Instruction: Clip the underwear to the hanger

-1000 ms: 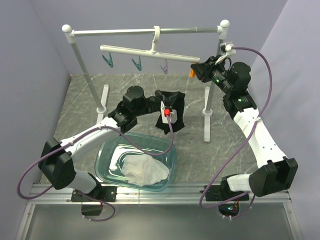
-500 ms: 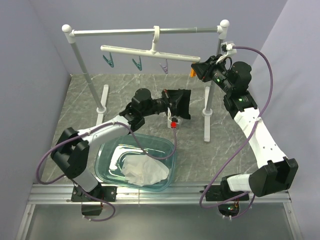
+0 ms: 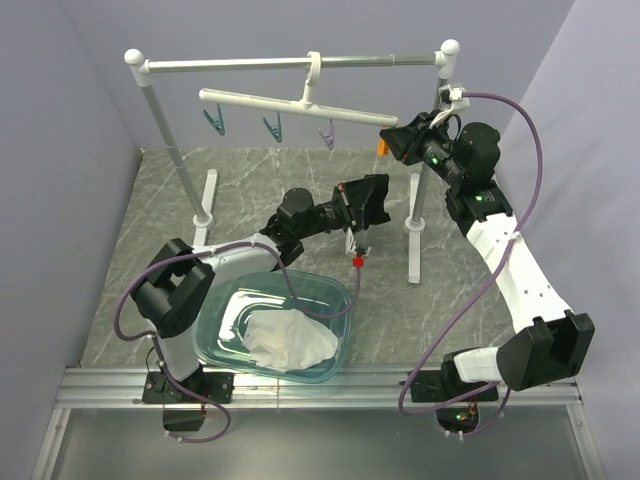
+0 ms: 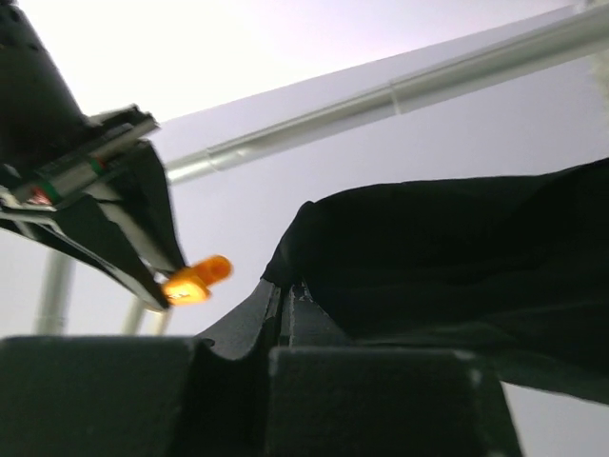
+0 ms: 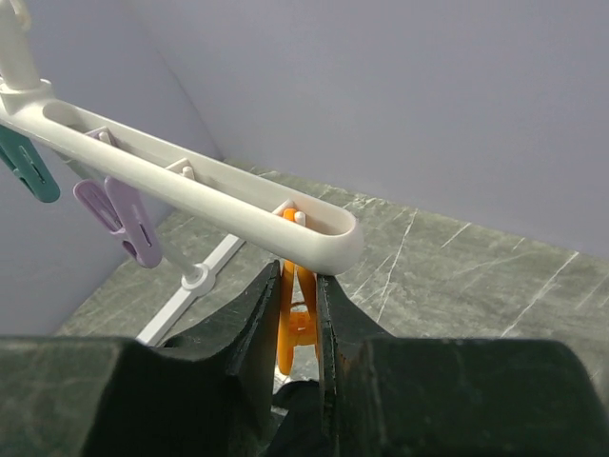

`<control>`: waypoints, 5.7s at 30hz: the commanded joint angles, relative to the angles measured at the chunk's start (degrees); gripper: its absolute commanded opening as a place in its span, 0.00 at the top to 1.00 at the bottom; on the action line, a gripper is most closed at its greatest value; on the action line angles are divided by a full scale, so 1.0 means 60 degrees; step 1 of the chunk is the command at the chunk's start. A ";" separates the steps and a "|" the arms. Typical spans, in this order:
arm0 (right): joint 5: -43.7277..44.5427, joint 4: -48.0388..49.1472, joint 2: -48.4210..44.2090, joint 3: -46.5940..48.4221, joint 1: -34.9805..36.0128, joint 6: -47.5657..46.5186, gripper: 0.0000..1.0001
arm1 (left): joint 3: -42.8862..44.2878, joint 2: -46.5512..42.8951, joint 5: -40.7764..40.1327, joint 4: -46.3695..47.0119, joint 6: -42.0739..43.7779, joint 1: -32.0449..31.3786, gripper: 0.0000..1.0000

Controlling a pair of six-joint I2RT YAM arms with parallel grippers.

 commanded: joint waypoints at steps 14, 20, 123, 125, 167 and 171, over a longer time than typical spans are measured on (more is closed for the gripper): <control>0.0068 0.0028 0.0143 0.0648 -0.0207 -0.0166 1.00 | 0.5679 -0.1262 0.1851 -1.4206 -0.5169 -0.0400 1.00; 0.0009 -0.0016 -0.0004 0.0618 -0.0339 -0.0166 1.00 | 1.0576 0.1241 0.1950 -1.8434 -0.7379 0.0624 1.00; -0.1997 0.1493 -0.0078 -0.0011 -0.0412 0.1006 1.00 | 0.8499 0.0221 -0.2560 -1.2119 -2.2472 0.0391 1.00; -0.2027 0.1507 -0.0063 0.0003 -0.0427 0.1035 1.00 | 0.8350 0.0103 -0.2501 -1.1766 -2.2486 0.0406 1.00; -0.2554 0.1522 0.0538 0.0413 -0.0837 0.3525 1.00 | 0.6167 -0.1040 -0.1871 -0.9290 -2.1989 0.0480 1.00; -0.2656 0.1581 0.0538 0.0355 -0.0852 0.3642 1.00 | 0.6255 -0.1011 -0.1930 -0.9202 -2.1945 0.0494 1.00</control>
